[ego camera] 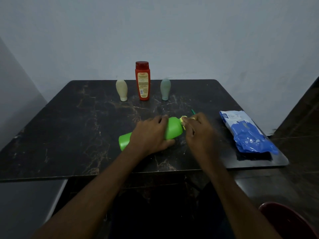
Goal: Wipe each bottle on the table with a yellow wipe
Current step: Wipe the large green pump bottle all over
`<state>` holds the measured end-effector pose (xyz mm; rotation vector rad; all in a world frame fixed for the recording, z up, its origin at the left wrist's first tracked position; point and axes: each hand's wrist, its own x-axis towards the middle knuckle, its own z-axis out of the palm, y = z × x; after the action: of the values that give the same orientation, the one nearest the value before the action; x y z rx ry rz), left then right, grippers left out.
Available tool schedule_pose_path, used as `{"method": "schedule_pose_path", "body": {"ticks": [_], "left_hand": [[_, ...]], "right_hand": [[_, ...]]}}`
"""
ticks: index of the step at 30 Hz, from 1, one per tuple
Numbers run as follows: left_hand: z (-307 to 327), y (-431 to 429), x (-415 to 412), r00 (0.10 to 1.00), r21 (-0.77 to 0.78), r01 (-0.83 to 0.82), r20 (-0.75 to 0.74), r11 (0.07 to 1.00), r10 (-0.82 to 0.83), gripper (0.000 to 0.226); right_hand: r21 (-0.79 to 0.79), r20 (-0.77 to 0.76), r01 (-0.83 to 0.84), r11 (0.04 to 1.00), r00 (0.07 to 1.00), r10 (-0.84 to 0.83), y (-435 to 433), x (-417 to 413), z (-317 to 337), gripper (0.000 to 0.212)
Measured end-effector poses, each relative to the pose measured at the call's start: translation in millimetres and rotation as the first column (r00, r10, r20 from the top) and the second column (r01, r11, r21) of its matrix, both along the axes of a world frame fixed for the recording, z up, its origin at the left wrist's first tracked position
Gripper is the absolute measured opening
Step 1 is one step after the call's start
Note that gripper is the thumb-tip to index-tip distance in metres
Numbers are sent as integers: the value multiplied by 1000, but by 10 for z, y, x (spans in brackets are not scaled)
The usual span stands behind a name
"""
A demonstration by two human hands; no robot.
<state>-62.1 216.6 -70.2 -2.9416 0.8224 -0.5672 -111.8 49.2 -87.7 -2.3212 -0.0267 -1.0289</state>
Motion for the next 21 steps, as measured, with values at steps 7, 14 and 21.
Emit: {"method": "schedule_pose_path", "body": {"ticks": [7,14,21], "left_hand": [[-134,62,20,998,89,39,48,995,-43,96],[-213,49,73,986,79,69,146,994,-80,92],[-255,12,82,982,101,95,153,990,-110,92]], "right_hand": [[-96,-61,-44,994,997,39,-31,-60,-154,15],[-79,-89,-34,996,996,26,-10,12,-106,24],[-125,-211,7,992,977,-34,44,-115,-151,21]]}}
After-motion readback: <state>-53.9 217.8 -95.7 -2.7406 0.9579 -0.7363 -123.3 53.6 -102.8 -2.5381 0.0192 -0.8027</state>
